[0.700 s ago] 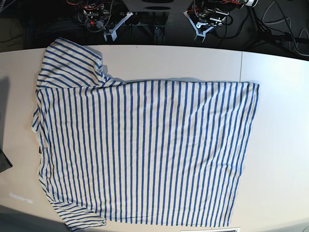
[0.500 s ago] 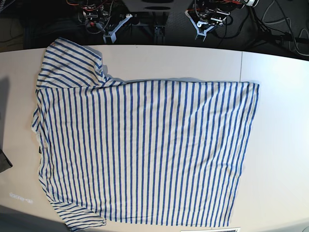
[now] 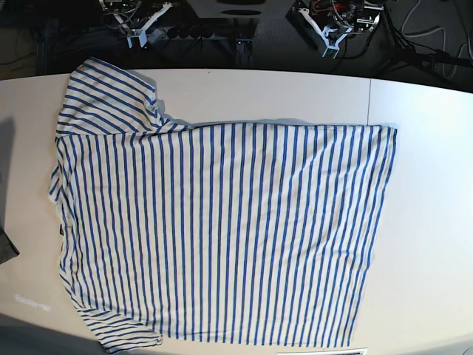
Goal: Fold the T-shirt properly
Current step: 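Move both grippers toward the shirt's shoulder corners, then grasp the shirt's shoulder corners with the left and right grippers, then lift the shoulders and pull them across the shirt toward the hem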
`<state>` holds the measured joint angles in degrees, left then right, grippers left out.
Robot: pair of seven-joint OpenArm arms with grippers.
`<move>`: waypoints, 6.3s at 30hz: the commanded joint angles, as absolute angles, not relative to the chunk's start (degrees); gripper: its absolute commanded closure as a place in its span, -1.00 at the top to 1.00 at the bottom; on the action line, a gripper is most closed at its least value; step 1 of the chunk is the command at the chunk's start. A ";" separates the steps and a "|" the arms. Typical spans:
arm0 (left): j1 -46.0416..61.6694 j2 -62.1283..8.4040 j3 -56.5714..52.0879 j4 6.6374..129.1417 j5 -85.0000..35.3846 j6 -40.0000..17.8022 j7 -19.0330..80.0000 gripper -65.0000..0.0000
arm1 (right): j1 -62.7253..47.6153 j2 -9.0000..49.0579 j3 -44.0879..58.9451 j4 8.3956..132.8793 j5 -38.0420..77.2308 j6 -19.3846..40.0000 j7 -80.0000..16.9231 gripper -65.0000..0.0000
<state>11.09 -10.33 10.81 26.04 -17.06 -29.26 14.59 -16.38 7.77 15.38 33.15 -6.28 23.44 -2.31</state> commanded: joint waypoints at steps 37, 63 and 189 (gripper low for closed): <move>52.53 -21.56 -12.51 106.34 -34.11 -36.27 28.99 -0.48 | -56.31 25.34 25.58 114.32 26.20 32.73 -13.74 -0.12; 52.53 -22.11 -12.51 106.45 -36.62 -36.29 29.78 -0.48 | -39.55 27.77 38.22 84.53 48.49 32.21 -28.73 -0.12; -3.75 -45.71 5.72 79.02 -54.57 -40.00 37.32 -1.00 | -7.97 46.68 17.74 86.24 48.21 32.36 -40.75 -1.00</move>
